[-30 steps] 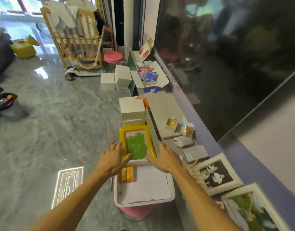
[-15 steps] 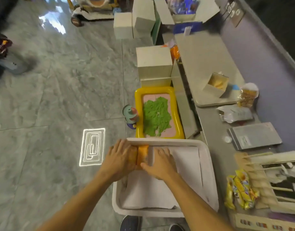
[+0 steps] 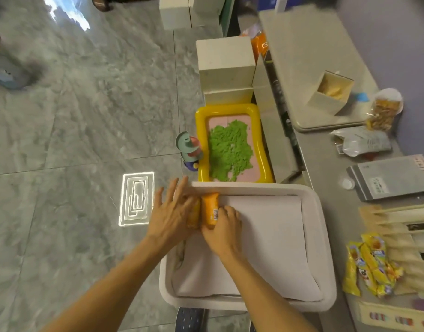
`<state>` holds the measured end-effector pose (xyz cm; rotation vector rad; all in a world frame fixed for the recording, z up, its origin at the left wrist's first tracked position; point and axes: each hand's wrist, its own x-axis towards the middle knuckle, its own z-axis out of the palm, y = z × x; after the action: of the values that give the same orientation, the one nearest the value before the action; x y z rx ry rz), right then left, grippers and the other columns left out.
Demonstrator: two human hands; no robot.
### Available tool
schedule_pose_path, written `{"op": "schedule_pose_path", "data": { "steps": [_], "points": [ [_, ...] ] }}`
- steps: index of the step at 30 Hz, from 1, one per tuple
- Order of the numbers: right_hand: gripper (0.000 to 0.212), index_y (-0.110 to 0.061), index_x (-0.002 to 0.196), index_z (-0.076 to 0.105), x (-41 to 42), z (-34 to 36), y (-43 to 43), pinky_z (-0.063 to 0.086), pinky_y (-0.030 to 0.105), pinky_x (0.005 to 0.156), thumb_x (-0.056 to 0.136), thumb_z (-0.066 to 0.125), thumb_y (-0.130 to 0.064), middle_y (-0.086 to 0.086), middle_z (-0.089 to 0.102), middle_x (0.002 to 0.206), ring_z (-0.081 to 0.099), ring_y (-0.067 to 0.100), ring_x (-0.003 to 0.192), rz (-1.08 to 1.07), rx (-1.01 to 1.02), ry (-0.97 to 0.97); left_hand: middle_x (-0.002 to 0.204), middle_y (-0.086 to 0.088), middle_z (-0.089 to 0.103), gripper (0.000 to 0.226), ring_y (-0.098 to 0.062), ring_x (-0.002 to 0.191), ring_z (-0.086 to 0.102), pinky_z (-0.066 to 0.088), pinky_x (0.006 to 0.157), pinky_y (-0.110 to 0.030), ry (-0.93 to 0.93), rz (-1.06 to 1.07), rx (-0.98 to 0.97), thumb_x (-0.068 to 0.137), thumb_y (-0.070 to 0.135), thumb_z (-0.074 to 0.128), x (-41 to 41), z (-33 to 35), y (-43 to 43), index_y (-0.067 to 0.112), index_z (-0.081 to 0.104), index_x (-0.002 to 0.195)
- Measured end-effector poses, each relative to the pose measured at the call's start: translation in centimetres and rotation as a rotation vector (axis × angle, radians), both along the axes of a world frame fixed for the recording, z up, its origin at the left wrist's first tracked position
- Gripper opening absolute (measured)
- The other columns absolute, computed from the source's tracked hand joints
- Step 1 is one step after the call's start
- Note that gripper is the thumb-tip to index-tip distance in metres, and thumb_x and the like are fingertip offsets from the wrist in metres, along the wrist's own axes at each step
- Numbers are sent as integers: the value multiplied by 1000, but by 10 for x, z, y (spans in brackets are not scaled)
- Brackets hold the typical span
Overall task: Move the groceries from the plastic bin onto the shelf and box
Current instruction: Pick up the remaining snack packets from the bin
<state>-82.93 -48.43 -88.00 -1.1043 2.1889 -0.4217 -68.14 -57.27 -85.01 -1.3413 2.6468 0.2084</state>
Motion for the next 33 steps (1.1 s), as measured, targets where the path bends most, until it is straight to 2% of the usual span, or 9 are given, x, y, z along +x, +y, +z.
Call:
{"op": "schedule_pose_path", "data": {
  "steps": [5,9,12,14,18,22,27,30,33],
  "points": [
    [38,-23,110,71,-17,42,7,46,30,67,85,74,-51,-1,74,99,69,24,88,-91,-53,-153,163,-6,31,89,-35,145,38,38,110,-51,213,104,77,66,67,77,-2,37,10,35,46,142],
    [41,-23,105,72,-38,117,10,49,30,60,86,74,-59,-4,73,87,65,19,75,-136,-200,-181,141,8,43,89,-20,102,66,58,80,-34,531,223,308,66,57,80,-9,106,12,34,45,144],
    [58,-23,117,70,-61,187,13,46,23,61,81,68,-68,-5,70,90,64,15,77,-138,-295,-223,137,12,42,90,-10,95,67,58,70,-22,716,275,386,66,54,85,-17,168,9,34,47,145],
    [50,-24,123,67,-81,239,12,47,17,64,86,77,-56,-6,71,99,67,13,84,-142,-338,-232,138,8,43,90,-12,96,67,56,69,-17,780,280,391,68,41,92,-28,217,6,33,48,146],
    [53,-26,132,67,-114,357,14,49,10,67,87,80,-52,-7,74,105,70,15,92,-165,-464,-188,138,1,45,94,-13,93,69,61,71,-24,893,270,383,67,25,98,-61,333,2,22,50,147],
    [70,-33,139,62,-137,467,35,65,36,81,83,70,-74,-13,73,111,71,8,97,-163,-604,-168,138,4,44,97,-14,95,70,64,67,-35,949,153,379,66,31,99,-93,447,12,27,48,149],
    [52,-28,134,64,-165,580,72,58,19,73,91,80,-52,-10,72,110,70,7,94,-202,-726,-60,140,7,40,99,-13,98,68,65,68,-34,978,22,304,69,38,96,-127,560,23,32,43,152],
    [51,-27,130,67,-176,622,93,62,27,74,89,81,-53,-10,74,106,71,9,90,-274,-807,25,138,6,41,99,-14,96,70,65,71,-35,970,-93,284,67,42,96,-143,607,26,33,45,151],
    [44,-25,126,70,-179,652,119,50,14,69,88,82,-46,-10,75,98,69,7,84,-367,-875,131,139,4,44,102,-15,94,71,64,74,-38,954,-256,300,60,54,93,-163,641,35,35,47,149]
  ]
}}
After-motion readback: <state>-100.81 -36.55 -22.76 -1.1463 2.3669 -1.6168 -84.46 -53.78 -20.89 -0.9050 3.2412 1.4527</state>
